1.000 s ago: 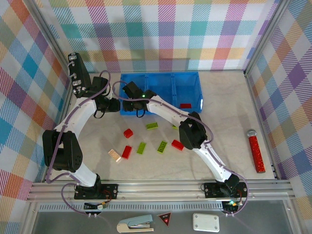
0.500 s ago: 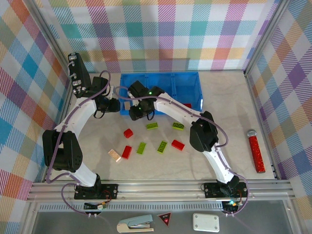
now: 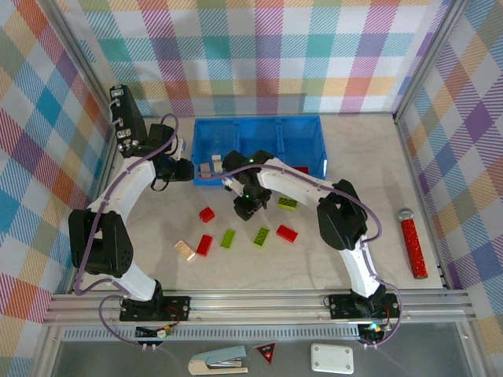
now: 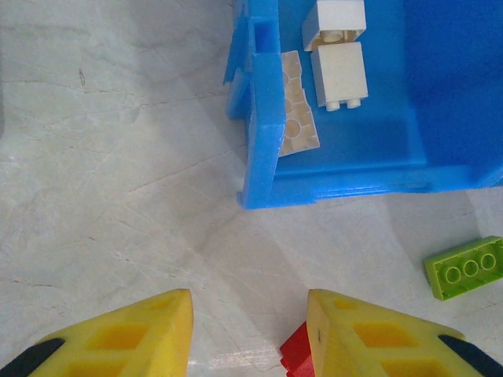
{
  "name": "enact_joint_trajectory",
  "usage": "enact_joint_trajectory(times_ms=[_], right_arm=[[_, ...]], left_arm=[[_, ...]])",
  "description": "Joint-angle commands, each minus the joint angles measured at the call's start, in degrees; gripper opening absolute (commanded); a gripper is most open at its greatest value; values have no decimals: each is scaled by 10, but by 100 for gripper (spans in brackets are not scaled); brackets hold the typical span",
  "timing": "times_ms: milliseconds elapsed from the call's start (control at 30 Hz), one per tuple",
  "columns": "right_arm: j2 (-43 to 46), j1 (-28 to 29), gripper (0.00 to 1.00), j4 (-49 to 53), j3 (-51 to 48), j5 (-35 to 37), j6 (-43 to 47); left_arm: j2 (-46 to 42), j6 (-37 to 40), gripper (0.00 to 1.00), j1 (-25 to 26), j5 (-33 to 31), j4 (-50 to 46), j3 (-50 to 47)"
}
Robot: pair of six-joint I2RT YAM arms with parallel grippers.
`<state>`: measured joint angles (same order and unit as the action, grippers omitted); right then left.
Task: Sort the legos into containers by color
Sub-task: Pick up the lego from the bottom-center of the table.
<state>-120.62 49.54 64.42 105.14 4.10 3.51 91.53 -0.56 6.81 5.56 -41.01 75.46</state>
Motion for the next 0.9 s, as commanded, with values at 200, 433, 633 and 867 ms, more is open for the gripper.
enact_joint_trajectory(times_ms=[200, 433, 633, 867], right_arm=[[57, 3, 53, 44, -97, 25, 66], [80, 3, 61, 16, -144, -12, 58], [97, 7, 94, -21, -174, -39, 53], [82, 16, 99, -35, -183, -41, 42]], left_arm=[[0, 4, 42, -7, 16, -16, 6], [1, 4, 42, -6, 16, -16, 6], [3, 4, 43, -7, 14, -17, 5], [5, 4, 43, -7, 16, -18, 6]])
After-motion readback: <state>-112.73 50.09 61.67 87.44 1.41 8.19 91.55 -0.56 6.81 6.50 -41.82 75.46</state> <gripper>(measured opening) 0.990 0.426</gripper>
